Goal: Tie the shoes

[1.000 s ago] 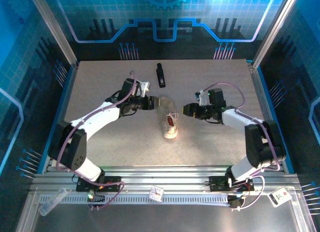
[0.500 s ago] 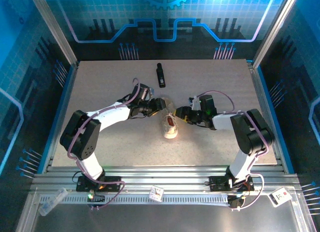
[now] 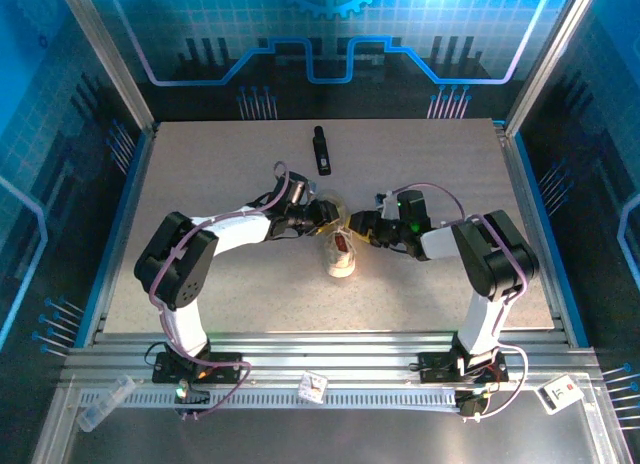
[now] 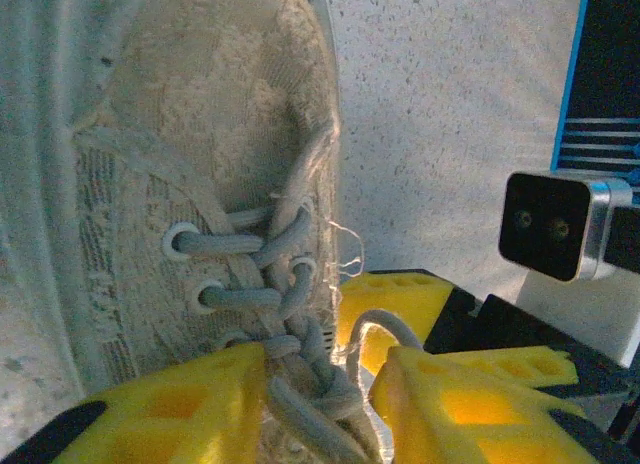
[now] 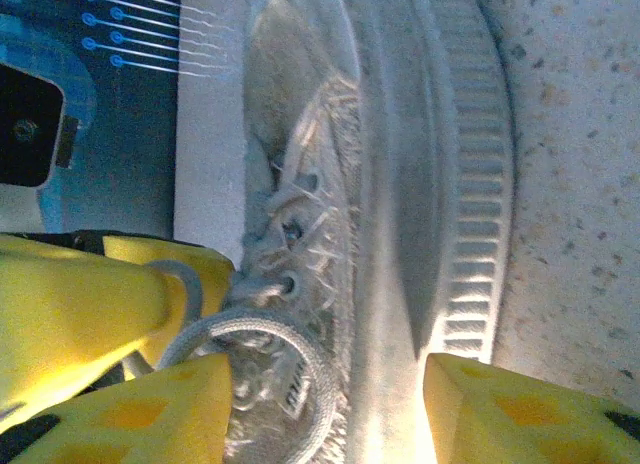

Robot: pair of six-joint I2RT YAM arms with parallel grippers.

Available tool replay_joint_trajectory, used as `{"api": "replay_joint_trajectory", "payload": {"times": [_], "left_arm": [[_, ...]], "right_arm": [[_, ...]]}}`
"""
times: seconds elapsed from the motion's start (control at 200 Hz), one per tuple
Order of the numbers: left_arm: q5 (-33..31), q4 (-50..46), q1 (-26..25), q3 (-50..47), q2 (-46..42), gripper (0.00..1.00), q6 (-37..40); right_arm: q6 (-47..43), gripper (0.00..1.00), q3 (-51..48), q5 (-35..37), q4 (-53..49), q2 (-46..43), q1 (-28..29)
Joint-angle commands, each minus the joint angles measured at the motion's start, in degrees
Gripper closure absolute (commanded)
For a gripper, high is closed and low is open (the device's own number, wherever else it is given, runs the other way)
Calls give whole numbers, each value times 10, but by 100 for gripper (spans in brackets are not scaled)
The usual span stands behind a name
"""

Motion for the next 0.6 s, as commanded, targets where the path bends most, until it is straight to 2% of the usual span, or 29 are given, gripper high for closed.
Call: {"api": "replay_joint_trajectory", "payload": {"times": [0.0,0.19,0.31,0.595], "left_arm": [[16,8,-4,-7,-4,73,-1],[19,11,-4,-12,-8,91,3],[18,13,-4,-17,-10,98,4],[16,22,-3,-25,-14,100,0]], "right_arm": [[8,47,3,-9,27,-6,6],[34,47,0,-16,60,7,7],[66,47,-12,-14,105,8,6],[90,46,-25,2,125,-10,16]]}}
